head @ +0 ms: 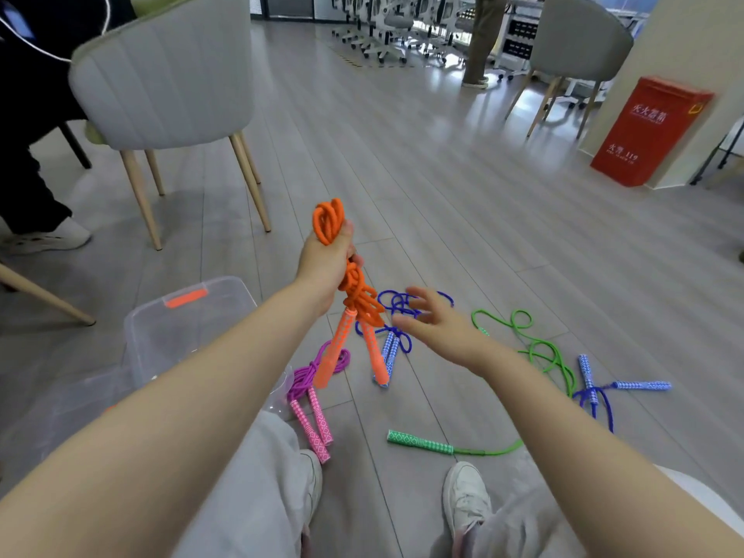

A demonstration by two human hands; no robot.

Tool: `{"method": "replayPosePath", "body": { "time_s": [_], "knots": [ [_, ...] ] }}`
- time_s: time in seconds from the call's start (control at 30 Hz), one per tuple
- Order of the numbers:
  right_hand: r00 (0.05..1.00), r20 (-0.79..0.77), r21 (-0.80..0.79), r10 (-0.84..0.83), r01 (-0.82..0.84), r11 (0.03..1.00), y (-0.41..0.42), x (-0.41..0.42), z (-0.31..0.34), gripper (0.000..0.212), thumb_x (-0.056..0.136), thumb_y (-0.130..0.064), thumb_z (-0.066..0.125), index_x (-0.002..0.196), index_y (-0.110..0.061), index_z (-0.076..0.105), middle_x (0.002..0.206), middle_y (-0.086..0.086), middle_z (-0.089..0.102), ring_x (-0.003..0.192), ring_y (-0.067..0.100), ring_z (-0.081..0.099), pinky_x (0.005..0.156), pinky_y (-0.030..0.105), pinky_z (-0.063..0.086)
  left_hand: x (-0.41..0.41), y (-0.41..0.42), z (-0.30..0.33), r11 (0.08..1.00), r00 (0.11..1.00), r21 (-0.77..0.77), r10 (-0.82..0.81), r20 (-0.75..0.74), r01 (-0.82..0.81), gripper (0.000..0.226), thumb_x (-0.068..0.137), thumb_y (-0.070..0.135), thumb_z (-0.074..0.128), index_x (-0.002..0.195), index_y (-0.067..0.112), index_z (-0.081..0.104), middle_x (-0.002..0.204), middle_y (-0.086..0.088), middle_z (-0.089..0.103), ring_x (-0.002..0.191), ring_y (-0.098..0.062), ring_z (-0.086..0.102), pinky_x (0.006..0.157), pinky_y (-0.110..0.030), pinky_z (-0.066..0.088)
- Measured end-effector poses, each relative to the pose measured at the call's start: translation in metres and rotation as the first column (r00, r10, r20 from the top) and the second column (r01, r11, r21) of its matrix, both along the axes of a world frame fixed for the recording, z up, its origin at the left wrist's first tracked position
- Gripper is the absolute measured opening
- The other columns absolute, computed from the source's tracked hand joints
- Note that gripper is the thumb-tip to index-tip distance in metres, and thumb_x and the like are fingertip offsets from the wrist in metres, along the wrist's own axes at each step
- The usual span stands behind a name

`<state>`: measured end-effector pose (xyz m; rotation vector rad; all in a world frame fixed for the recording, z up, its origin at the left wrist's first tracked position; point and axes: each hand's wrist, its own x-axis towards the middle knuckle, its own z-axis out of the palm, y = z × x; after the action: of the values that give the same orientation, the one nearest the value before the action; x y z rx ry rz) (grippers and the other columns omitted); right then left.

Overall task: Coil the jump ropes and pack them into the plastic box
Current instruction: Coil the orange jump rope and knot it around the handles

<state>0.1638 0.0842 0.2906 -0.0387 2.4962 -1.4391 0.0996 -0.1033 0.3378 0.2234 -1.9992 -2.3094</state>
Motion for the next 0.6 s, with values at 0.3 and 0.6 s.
{"method": "replayPosePath", "body": {
  "time_s": [0.3, 0.6],
  "knots": [
    [0.986, -0.158, 0.028, -0.059, 0.064, 0.998, -0.069, -0.046, -0.069, 0.019, 0.08, -0.033, 0.07, 0.089, -0.032, 0.053, 0.082, -0.008, 0.064, 0.076, 0.011, 0.061, 0.076, 0.032, 0.05, -0.048, -0.001, -0.047, 0.983, 0.915, 0.108, -0.18, 0.362, 0.151, 0.022, 0.096, 0.026, 0.058, 0.077, 0.019, 0.05, 0.059, 0.002, 0.052, 0.057, -0.013, 0.055, 0.057, -0.028, 0.048],
    [0.996, 0.069, -0.031, -0.061, 0.063, 0.998, -0.092, -0.097, -0.178, 0.04, 0.081, -0.043, 0.065, 0.118, -0.029, 0.057, 0.11, -0.003, 0.07, 0.103, 0.017, 0.064, 0.089, 0.034, 0.051, -0.083, -0.022, -0.181, 0.83, 0.652, -0.012, -0.429, 0.625, 0.558, 0.006, 0.093, 0.021, 0.061, 0.091, 0.023, 0.055, 0.078, 0.001, 0.063, 0.07, -0.012, 0.061, 0.061, -0.025, 0.05]
  ]
}}
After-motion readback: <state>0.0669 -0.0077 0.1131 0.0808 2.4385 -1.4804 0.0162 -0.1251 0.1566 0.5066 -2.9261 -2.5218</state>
